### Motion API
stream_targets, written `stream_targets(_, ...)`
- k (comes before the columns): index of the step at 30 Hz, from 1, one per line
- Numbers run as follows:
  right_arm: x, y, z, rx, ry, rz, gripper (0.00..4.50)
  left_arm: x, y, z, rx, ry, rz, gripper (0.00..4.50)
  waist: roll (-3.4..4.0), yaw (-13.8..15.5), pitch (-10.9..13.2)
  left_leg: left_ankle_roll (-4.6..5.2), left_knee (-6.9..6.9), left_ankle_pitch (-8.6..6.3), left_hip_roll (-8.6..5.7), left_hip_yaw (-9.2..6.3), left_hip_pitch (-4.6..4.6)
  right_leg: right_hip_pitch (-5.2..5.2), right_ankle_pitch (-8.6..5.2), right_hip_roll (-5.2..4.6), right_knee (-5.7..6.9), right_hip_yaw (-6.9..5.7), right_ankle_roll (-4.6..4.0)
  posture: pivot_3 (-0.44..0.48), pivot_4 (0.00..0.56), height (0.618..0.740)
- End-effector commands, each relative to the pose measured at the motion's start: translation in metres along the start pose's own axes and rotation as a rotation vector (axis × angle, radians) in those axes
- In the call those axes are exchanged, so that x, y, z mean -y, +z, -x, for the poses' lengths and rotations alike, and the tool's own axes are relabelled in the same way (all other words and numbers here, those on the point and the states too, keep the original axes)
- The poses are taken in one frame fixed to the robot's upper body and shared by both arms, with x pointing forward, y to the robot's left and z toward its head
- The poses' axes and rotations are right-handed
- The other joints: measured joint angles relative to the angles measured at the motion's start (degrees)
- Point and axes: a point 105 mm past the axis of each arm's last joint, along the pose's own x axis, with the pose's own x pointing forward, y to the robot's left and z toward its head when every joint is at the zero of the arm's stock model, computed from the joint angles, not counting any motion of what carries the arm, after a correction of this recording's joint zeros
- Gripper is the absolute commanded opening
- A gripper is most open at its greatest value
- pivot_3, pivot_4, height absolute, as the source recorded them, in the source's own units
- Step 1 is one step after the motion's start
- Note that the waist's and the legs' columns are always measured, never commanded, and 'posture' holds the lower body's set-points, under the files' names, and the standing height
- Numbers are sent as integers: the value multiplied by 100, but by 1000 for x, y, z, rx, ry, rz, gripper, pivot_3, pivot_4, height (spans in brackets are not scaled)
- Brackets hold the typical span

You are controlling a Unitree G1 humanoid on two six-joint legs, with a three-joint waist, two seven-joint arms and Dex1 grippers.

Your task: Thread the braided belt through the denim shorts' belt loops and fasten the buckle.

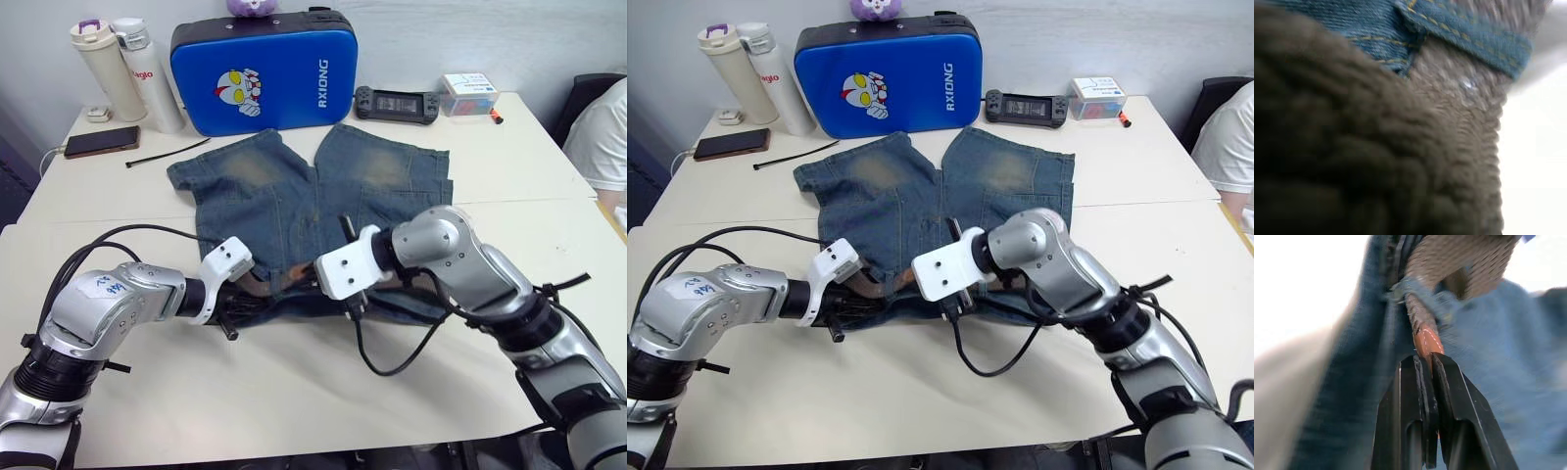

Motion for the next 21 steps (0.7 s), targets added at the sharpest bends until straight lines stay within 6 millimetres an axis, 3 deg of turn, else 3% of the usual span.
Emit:
stream_targets(1, 16, -4, 3, -24, -53, 166, 91, -6, -12, -9, -45, 27, 24, 0, -1, 4, 0, 0, 0, 0, 0, -1, 0, 0, 0, 0, 0, 0, 0, 0, 150, 664)
stream_targets(6, 19, -18, 13, -54, -35, 200, 91, -5, -12, -11, -36, 21, 27, 0, -1, 8, 0, 1, 3, 1, -6, -6, 0, 1, 0, -1, 5, 1, 0, 0, 150, 664)
stream_targets(15, 15, -50, 50, -162, -32, 98, 91, -6, -14, -12, -44, 18, 27, 0, 1, 3, -1, -1, 4, 1, -4, -10, -1, 2, 0, 0, 6, 1, 0, 0, 150, 664)
stream_targets(21, -3, -83, 95, -279, -28, -61, 91, -6, -16, -10, -49, 12, 20, 0, 1, 21, -1, 0, 5, 1, -9, -13, -4, 5, 0, -3, 0, 1, 0, 0, 150, 664)
